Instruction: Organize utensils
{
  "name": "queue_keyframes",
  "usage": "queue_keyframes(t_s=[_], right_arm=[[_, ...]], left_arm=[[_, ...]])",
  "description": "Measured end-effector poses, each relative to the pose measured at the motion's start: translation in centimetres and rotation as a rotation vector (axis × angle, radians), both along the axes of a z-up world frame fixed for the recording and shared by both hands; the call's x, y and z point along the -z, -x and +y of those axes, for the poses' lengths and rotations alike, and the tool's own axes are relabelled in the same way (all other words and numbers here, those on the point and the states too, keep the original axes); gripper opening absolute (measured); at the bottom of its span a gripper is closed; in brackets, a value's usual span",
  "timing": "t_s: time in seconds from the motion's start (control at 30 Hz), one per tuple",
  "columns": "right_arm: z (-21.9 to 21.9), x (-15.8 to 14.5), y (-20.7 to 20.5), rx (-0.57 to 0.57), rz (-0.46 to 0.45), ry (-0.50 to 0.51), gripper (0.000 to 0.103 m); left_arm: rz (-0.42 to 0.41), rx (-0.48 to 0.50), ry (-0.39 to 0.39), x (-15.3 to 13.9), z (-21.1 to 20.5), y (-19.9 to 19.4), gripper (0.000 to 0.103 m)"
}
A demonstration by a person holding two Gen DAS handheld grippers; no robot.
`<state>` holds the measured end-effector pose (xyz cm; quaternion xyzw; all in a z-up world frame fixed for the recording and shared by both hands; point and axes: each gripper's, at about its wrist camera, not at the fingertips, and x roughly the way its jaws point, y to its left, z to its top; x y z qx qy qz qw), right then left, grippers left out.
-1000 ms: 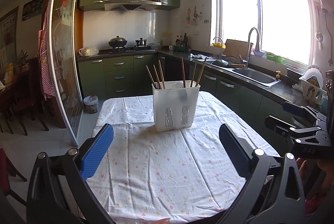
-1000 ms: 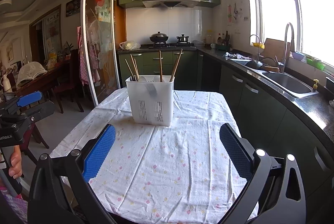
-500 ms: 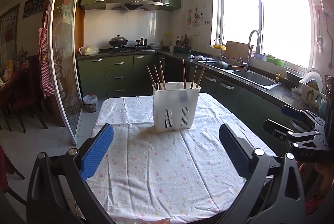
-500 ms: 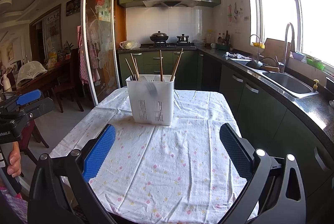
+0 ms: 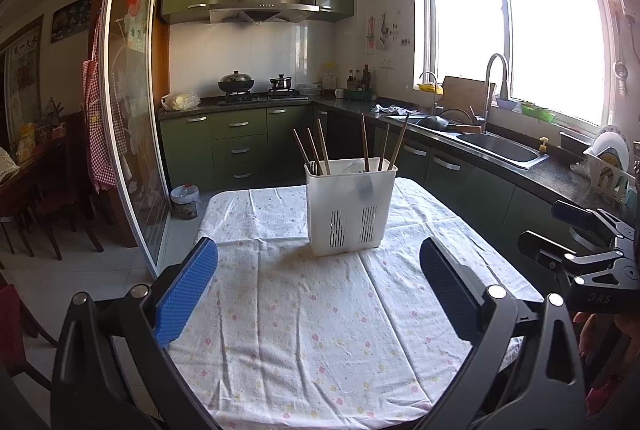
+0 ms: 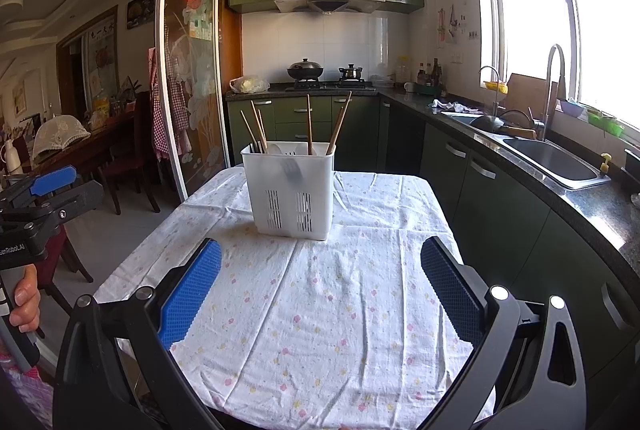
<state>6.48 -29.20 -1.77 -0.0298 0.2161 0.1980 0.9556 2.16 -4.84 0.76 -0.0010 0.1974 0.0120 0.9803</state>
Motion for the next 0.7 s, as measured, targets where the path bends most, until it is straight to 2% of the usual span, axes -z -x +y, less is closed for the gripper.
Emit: queue_keyframes(t_s=[0.27,0.7], right_arm=[[-0.07,0.24,-0.2,-0.001,0.004,0.003,0.098],[-0.09,0.53,-0.37,-0.003,0.008,0.004,0.098]], left_arm=[[-0.035,-0.002,-0.009,0.05,-0.24,0.35,0.096],[0.007,0.011,0.0,0.31,0.09,-0.34,0.096]])
